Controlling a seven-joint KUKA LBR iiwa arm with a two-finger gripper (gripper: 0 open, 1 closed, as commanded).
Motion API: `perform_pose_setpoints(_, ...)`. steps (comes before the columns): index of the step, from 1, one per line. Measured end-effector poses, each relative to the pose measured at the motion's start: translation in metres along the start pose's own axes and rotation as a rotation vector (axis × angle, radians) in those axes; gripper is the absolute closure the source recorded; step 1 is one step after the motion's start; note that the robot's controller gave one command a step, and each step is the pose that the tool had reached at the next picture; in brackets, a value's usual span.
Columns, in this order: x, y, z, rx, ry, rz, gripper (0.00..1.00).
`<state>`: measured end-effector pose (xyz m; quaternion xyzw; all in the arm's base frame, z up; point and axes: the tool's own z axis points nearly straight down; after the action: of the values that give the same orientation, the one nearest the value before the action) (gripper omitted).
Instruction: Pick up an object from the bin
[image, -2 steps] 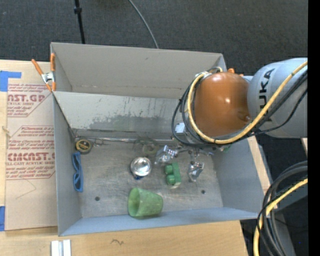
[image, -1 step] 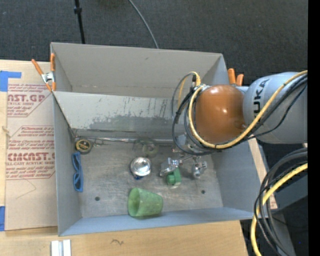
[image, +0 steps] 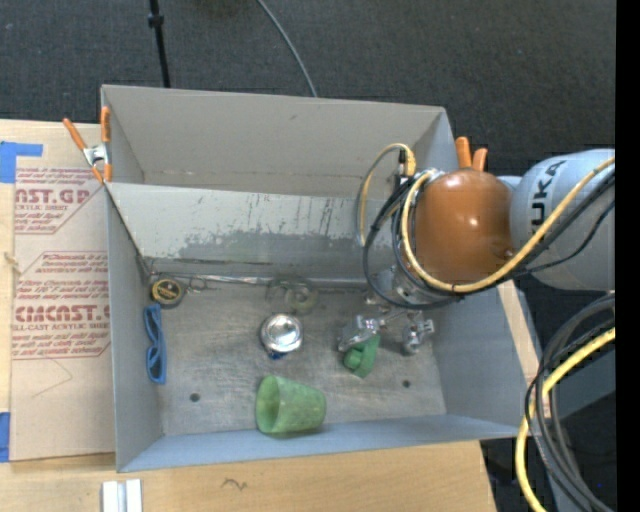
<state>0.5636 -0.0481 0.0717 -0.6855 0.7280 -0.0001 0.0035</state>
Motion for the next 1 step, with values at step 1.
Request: perform_pose_setpoints(1, 0.0005, -0.0007, -0.0014, -0.001, 0.003, 0.0, 1.0)
